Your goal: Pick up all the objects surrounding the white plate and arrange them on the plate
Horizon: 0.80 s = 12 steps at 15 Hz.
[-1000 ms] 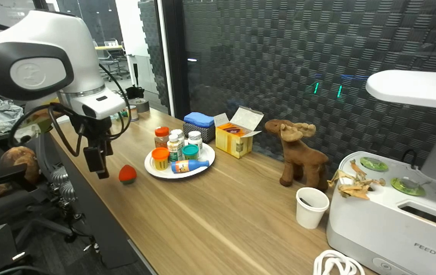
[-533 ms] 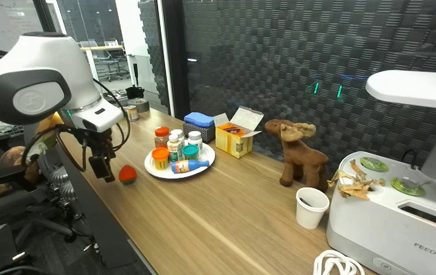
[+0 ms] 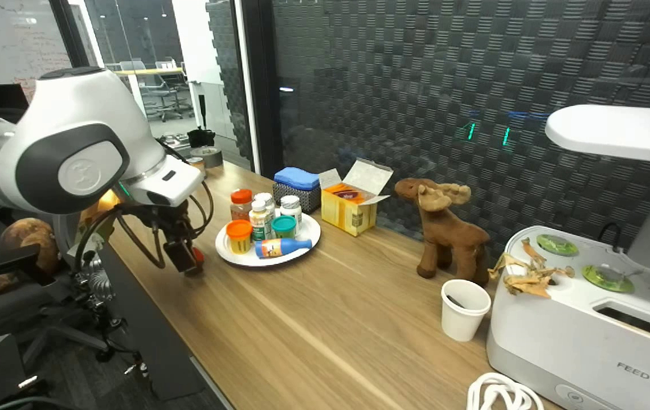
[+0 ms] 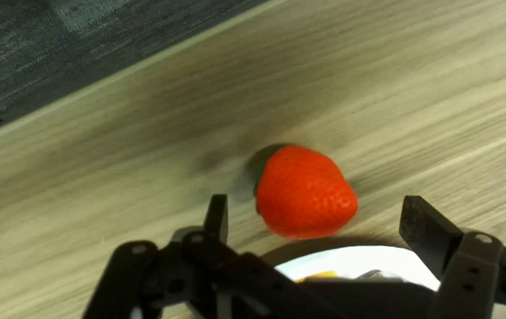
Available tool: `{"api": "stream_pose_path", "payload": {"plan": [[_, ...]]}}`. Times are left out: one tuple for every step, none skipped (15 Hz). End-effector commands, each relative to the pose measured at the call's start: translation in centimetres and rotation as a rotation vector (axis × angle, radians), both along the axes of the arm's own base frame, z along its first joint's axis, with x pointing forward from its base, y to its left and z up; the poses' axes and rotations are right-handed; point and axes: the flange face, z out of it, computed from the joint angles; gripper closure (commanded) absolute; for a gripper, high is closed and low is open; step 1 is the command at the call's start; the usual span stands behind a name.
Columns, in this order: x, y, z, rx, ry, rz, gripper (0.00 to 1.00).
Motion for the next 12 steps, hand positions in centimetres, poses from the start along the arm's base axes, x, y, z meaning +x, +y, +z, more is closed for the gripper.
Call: {"api": "stream_pose_path", "payload": {"plan": [[0.2, -0.8, 0.3, -0.027, -0.025, 0.013, 0.0], [0.2, -1.0, 0.3, -0.036, -0.021, 0.016, 0.0], [0.0, -1.3, 0.0, -0.05, -0.008, 0.016, 0.0], [-0.2, -1.2, -0.1, -0.059, 0.005, 0.018, 0.0], [-0.5, -1.0, -0.3, -0.066, 0.021, 0.016, 0.0], [-0.7, -0.8, -0.4, -0.072, 0.036, 0.012, 0.0], [-0.7, -0.6, -0.5, -0.081, 0.049, 0.001, 0.0], [-0.7, -0.4, -0.5, -0.088, 0.057, -0.01, 0.0], [-0.6, -0.1, -0.5, -0.093, 0.065, -0.019, 0.0], [-0.7, 0.3, -0.5, -0.092, 0.068, -0.025, 0.0], [-0.7, 0.8, -0.6, -0.087, 0.07, -0.032, 0.0], [-0.6, 1.0, -0.6, -0.081, 0.063, -0.04, 0.0]]}}
